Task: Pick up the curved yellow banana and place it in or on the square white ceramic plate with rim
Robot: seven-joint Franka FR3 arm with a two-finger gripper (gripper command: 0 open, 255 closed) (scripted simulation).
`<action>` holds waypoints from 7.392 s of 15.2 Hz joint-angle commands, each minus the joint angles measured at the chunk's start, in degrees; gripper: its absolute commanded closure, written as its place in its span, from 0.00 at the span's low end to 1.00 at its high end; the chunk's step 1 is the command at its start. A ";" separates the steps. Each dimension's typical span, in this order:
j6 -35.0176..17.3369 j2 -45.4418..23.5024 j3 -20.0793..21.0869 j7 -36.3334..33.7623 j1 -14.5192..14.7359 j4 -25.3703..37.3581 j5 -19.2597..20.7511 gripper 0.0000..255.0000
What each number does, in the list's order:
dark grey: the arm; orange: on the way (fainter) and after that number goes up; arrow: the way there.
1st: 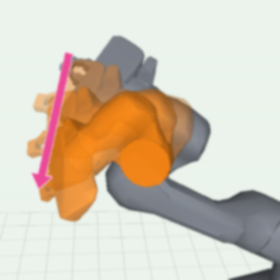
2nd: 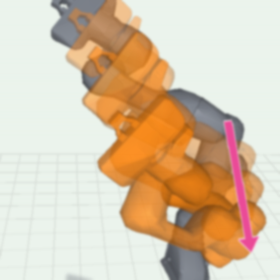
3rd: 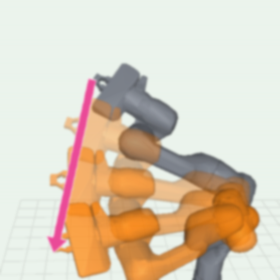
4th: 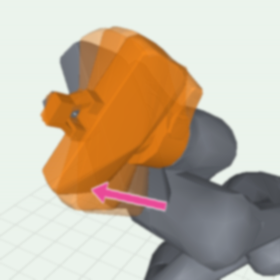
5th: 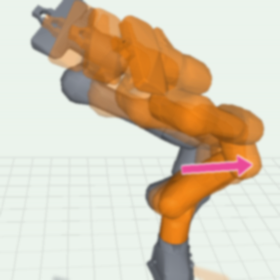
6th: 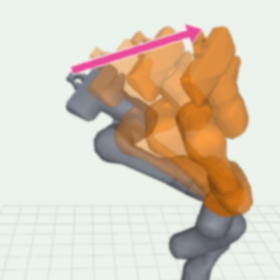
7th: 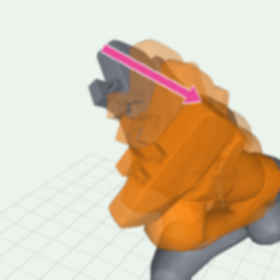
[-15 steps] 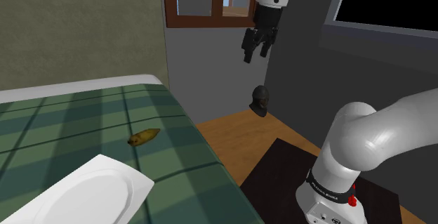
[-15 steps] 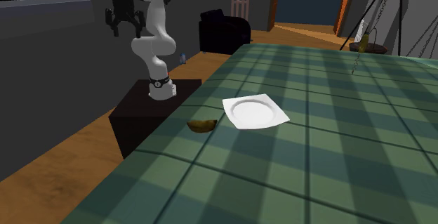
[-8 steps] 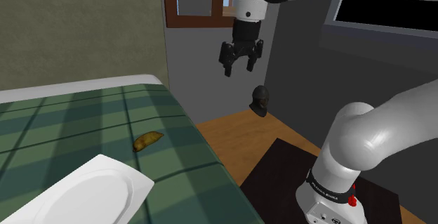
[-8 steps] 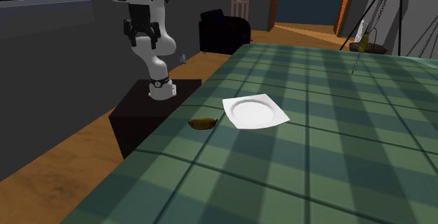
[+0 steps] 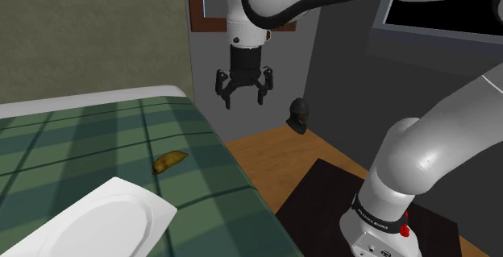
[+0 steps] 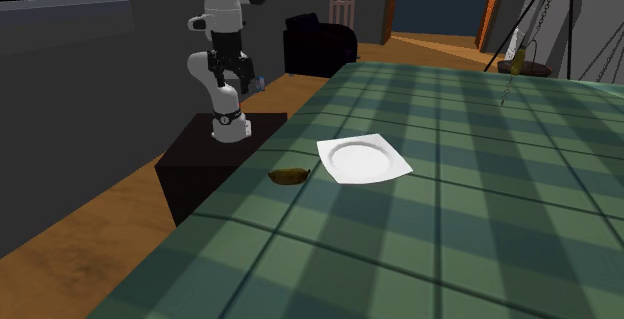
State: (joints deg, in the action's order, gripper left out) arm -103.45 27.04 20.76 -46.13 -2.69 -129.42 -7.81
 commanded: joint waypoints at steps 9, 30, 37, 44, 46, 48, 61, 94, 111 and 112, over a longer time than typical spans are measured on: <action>-6.02 -23.29 9.58 -27.95 -2.38 12.93 1.91 0.00; -12.93 -57.27 6.93 -57.26 5.29 35.79 10.26 0.00; -12.93 -57.28 6.93 -57.26 5.30 35.81 10.26 0.00; -12.93 -57.29 6.92 -57.26 5.30 35.82 10.26 1.00; -12.93 -57.29 6.92 -57.26 5.30 35.82 10.26 1.00; -12.32 -56.94 7.02 -57.27 5.24 36.10 10.13 1.00; -3.96 -53.49 7.94 -57.62 4.85 41.33 8.78 1.00; -8.96 -63.07 10.95 -79.64 24.80 48.59 14.11 1.00; -10.57 -63.71 10.74 -79.57 24.81 47.54 14.38 0.00; -8.97 -63.13 10.91 -79.41 24.61 48.60 14.12 0.00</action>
State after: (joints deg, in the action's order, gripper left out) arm -113.44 -36.24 31.61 -125.58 21.92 -81.72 6.39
